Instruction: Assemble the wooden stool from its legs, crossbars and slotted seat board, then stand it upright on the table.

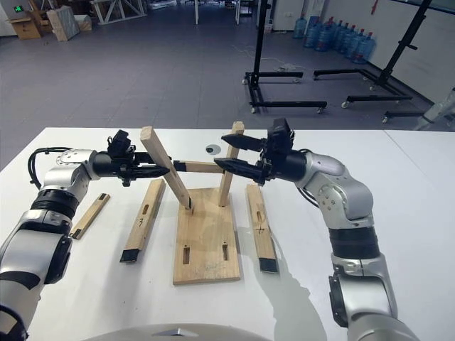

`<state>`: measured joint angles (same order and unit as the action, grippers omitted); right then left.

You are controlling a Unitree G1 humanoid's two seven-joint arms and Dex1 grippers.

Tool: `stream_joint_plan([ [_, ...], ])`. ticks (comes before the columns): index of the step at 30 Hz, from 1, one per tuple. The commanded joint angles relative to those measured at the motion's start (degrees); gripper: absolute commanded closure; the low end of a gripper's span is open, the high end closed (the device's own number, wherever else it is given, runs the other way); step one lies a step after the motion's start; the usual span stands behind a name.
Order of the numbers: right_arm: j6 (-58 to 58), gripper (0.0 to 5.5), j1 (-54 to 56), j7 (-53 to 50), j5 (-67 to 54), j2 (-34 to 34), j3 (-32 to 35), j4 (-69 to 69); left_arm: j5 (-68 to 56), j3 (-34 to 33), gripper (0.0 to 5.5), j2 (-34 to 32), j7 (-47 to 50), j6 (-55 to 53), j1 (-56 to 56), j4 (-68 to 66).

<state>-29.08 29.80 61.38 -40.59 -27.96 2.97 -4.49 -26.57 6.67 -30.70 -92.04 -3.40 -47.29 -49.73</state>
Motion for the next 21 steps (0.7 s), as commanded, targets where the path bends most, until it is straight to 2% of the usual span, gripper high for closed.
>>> stream_joint_plan([
  [1, 8.0, 1.92, 4.9, -4.3, 7.4, 1.6, -0.8, 2.0, 0.5, -1.2, 3.47, -0.3, -0.4, 0.4, 1.1, -0.4],
  [4, 12.7, 1.92, 5.9, -5.2, 13.2, 1.4, -3.7, 2.5, 0.8, -2.2, 3.47, 0.6, -0.4, 1.2, 1.9, -0.4],
  [10, 31.3, 1.92, 4.4, -9.4, 34.7, 0.8, -14.4, 1.8, 1.0, -3.2, 3.47, 1.4, -0.4, 0.9, 2.8, 0.1],
  [16, 39.4, 1.92, 0.6, -21.6, 55.7, 3.3, -24.8, 3.0, 0.7, -2.8, 3.47, 1.3, -0.4, -0.2, 4.3, 1.2],
  [21, 47.6, 1.92, 2.1, -31.3, 69.7, 5.1, -31.8, 11.6, 0.9, -2.8, 3.47, 1.4, -0.4, -0.7, 4.7, 1.5],
])
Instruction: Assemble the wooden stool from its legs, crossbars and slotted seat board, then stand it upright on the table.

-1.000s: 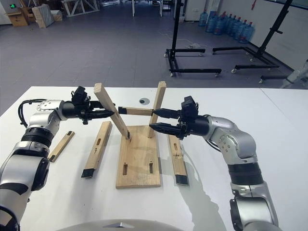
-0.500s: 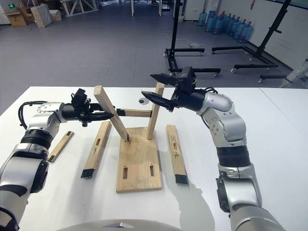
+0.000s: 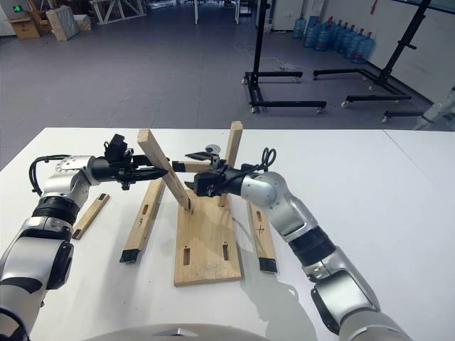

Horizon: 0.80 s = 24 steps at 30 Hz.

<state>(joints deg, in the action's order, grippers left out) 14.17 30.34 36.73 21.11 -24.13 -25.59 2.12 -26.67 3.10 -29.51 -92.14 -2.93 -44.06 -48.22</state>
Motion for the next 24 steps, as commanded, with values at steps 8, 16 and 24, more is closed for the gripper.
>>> stream_joint_plan([
  [8, 5.7, 1.92, 1.9, -21.1, 19.4, 4.3, -4.0, 9.1, 1.2, 1.4, 3.47, 0.3, -0.3, -1.4, 1.1, -0.2],
  [16, 5.7, 1.92, 2.3, -21.9, 20.6, 4.5, -4.1, 11.6, 1.5, 1.0, 3.47, 0.0, -0.3, -1.3, 1.2, -0.9],
  [24, 6.1, 3.34, 2.4, -22.2, 21.1, 4.1, -3.8, 12.3, 2.0, 1.8, 3.47, 0.4, -0.3, -1.1, 1.3, -0.7],
])
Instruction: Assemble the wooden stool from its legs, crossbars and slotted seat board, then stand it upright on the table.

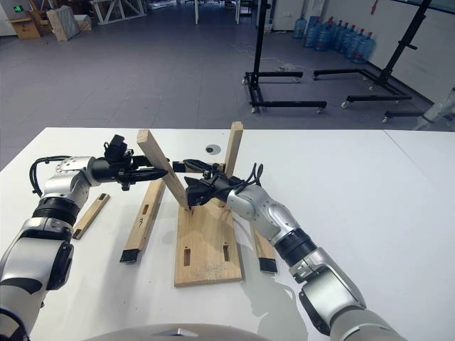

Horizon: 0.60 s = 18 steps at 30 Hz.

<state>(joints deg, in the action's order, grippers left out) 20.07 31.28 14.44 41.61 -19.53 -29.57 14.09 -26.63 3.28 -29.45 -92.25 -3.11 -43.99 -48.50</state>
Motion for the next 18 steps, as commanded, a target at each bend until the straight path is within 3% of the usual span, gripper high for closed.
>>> stream_joint_plan([
  [1, 0.1, 3.54, 1.6, 0.1, 0.6, -0.5, 0.2, 0.6, 2.0, 1.7, 3.47, 0.4, -0.2, -0.9, 1.3, -0.4],
  [5, 0.3, 4.18, 2.0, -0.1, 0.8, -0.9, 0.0, 1.7, 1.5, 1.4, 3.47, 0.6, -0.2, -1.3, 1.0, -0.5],
  [18, 2.4, 4.21, -3.1, -1.5, -4.7, -3.8, 3.8, 3.5, 4.4, 0.1, 3.47, 0.9, 0.0, -0.3, -0.5, -4.7],
])
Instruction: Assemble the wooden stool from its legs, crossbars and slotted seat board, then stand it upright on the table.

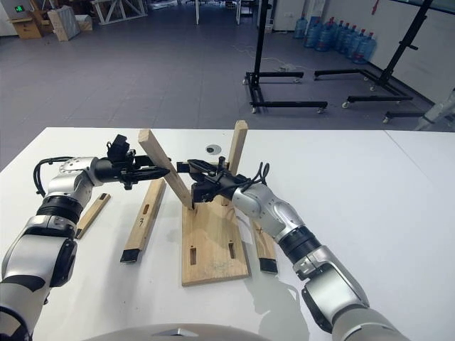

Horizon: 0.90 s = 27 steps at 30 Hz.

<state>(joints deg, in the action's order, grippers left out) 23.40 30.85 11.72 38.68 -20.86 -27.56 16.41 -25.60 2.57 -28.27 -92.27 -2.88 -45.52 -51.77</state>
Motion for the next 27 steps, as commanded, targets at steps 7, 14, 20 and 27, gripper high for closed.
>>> stream_joint_plan([
  [7, 2.4, 4.21, -3.2, 2.3, -2.2, -2.7, 0.3, 1.3, 7.8, 2.2, 3.47, 1.2, 3.5, 0.2, -0.8, -5.3],
  [14, 2.6, 4.21, -2.3, 2.5, -1.6, -2.5, -0.2, 3.0, 9.8, 2.8, 3.47, 3.1, 5.0, 0.4, -2.5, -8.3],
  [20, 3.5, 4.21, -2.0, 3.0, 0.0, -3.2, -1.7, 3.9, 11.5, 3.4, 3.47, 4.2, 5.7, 1.5, -3.5, -10.3],
  [27, 6.3, 4.21, -1.8, 3.4, 1.7, -4.2, -3.2, 4.7, 13.1, 4.1, 3.47, 5.5, 7.1, 2.9, -3.9, -11.8],
])
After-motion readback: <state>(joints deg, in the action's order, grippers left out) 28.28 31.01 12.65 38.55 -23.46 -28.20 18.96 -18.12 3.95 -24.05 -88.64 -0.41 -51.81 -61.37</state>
